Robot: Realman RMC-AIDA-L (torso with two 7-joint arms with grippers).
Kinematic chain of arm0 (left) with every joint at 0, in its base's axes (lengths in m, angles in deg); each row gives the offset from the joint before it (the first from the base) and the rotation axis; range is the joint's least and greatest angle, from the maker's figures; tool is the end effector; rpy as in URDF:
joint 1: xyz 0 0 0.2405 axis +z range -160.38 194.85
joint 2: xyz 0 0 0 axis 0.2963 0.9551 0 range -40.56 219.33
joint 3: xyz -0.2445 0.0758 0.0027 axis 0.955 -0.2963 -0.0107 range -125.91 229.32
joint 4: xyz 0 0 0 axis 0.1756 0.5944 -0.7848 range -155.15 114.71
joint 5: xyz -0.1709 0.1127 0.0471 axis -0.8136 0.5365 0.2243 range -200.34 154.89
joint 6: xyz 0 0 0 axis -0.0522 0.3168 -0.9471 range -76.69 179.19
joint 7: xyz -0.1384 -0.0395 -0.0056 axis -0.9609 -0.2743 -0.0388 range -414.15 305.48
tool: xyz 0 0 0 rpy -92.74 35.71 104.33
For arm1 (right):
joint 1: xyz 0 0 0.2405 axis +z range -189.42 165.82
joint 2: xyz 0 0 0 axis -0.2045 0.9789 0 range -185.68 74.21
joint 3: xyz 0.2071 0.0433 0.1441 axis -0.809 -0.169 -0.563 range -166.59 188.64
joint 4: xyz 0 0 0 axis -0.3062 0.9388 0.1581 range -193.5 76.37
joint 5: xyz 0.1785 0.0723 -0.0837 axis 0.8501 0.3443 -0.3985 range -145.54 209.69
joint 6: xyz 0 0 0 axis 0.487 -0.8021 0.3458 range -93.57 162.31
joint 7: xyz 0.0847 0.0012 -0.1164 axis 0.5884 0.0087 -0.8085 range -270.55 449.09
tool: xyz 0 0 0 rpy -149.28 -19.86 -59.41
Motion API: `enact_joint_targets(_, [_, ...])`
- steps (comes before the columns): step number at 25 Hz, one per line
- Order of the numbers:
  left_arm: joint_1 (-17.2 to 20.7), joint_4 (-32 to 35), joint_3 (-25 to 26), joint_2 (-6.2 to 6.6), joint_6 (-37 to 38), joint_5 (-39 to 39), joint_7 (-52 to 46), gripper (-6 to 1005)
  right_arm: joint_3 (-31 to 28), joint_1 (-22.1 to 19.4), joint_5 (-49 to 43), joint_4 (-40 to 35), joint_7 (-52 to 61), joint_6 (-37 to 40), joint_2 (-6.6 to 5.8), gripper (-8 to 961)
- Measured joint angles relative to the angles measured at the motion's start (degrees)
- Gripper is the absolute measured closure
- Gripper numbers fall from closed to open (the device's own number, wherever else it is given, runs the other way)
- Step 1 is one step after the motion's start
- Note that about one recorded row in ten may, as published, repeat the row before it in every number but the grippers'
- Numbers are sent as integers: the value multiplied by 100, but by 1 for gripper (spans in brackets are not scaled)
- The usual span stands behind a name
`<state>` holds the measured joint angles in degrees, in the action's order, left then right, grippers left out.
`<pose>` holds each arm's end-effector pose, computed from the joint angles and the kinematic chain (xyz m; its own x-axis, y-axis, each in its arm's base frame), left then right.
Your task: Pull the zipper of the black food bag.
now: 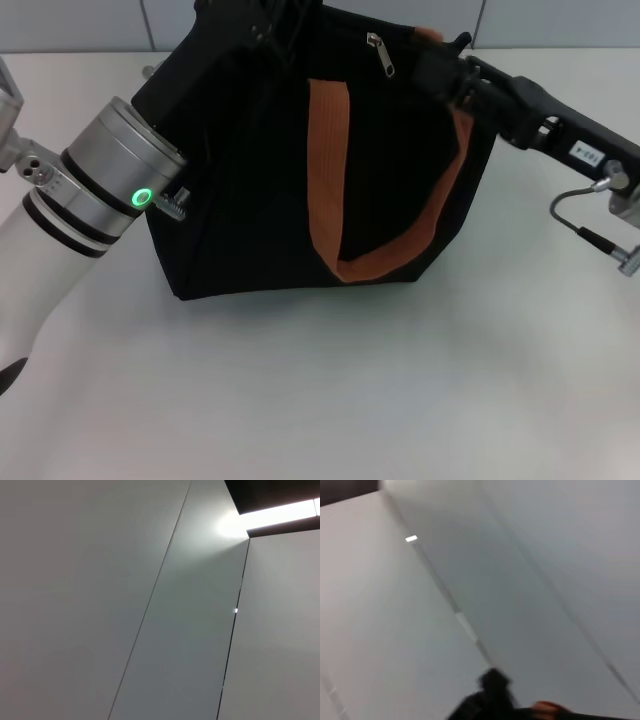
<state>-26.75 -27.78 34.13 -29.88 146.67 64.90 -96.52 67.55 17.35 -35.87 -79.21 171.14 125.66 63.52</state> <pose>-0.1708 0.3463 -0.0346 0.2334 -0.0362 0.9717 0.5337 -0.8306 -0.1592 0.2235 0.3269 -0.0075 0.2509 -0.3948 -0.8839 -0.6065 -0.7757 0.1743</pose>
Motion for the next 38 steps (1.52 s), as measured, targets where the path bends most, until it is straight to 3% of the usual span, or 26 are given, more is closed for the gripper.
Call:
enact_joint_targets(5, [-29,-46,0,0,0,0,0,823,-48,35,-39,82,605,-414,-18,351])
enact_joint_targets(18, [-48,-61,0,0,5,1,9,820,285,515,-66,130,657,-752,4,352])
enact_joint_targets(38, [-60,-61,0,0,1,10,18,817,517,544,-72,123,674,-734,-5,351])
